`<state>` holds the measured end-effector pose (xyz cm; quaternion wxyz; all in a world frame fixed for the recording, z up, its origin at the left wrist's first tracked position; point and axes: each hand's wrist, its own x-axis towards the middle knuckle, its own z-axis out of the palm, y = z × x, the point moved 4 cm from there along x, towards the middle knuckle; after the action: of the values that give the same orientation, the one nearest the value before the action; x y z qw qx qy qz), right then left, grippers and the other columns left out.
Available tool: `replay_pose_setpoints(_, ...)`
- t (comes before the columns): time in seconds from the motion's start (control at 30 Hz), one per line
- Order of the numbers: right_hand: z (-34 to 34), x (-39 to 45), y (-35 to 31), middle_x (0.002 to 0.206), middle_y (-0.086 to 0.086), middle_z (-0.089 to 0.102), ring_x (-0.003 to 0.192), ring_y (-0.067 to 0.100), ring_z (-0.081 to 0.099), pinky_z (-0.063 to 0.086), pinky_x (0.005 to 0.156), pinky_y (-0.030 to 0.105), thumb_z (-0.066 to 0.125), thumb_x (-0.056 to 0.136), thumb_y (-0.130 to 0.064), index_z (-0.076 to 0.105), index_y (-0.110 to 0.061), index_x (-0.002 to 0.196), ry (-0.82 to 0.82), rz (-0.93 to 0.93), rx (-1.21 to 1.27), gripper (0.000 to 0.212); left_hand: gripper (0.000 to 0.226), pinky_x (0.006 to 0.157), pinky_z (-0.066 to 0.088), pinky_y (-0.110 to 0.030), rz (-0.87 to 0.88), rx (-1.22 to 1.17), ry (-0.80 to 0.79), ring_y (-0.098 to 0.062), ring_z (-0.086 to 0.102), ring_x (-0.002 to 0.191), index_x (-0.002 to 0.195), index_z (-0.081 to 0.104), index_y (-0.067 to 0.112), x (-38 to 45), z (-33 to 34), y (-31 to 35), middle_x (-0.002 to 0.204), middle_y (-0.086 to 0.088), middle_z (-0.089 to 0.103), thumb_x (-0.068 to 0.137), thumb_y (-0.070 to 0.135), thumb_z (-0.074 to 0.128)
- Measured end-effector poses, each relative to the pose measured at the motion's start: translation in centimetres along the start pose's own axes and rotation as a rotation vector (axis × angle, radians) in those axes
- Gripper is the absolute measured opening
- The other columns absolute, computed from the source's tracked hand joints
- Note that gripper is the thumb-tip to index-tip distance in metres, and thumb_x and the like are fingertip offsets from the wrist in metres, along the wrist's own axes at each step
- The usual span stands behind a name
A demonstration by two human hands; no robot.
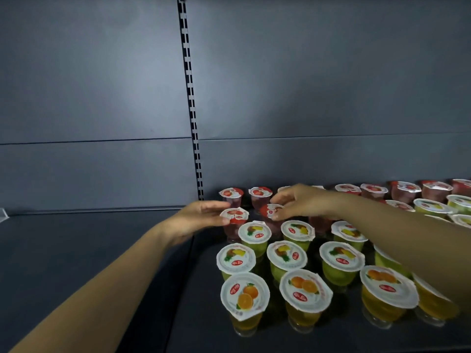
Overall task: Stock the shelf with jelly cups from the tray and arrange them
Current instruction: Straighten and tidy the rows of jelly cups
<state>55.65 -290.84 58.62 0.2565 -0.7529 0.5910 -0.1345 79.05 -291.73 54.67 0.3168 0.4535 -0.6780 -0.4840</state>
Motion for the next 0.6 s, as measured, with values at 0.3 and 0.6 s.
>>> replay_pose_setpoints(0.3,0.0,1.2,-0.4,0.139,-0.001,0.052,0.126,0.017,0.048,0.039,0.105,0.032,0.072,0.083,-0.026,0.053,-0.016,0.134,0.007,-0.008,0.001,0.055,0.042,0.097,0.047,-0.025,0.078,0.002,0.001,-0.008,0.063,0.108,0.122,0.062,0.017,0.9,0.4,-0.1,0.119,0.005,0.066,0.081,0.01,0.07)
replay_pose_setpoints(0.6,-0.1,2.8,-0.4,0.134,-0.001,0.055,0.116,0.012,0.049,0.034,0.091,0.023,0.076,0.079,-0.023,0.06,-0.014,0.126,0.061,-0.035,0.019,0.05,0.033,0.093,0.047,-0.021,0.126,-0.049,0.085,-0.006,0.064,0.104,0.115,0.067,0.018,1.7,0.2,-0.7,0.111,0.009,0.07,0.083,0.01,0.068)
